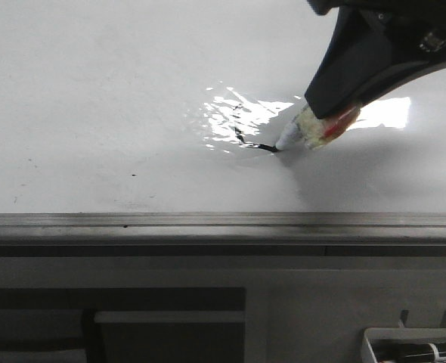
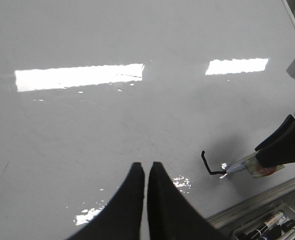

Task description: Write number 5 on whiteboard

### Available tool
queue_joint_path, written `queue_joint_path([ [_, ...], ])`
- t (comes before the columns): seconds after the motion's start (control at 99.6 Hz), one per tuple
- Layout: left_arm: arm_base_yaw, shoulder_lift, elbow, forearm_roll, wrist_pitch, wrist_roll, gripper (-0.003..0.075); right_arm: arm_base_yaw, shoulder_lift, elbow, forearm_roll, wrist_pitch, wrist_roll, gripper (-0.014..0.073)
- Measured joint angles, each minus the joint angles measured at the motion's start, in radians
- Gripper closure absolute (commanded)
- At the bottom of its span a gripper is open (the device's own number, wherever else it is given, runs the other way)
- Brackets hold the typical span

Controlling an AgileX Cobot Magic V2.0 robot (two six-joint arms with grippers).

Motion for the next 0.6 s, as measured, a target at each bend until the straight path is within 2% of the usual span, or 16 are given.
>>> queue_joint_path([
  [0.401, 0.0, -0.001, 0.0, 0.0, 0.0, 0.0, 0.0741, 0.095, 0.049, 0.064, 0.049, -0.095, 0.011, 0.0641],
  [0.602, 0.0, -0.001, 0.0, 0.0, 0.0, 0.0, 0.0741, 0.104, 0.027, 0.009, 0.029, -0.027, 0.011, 0.0641],
])
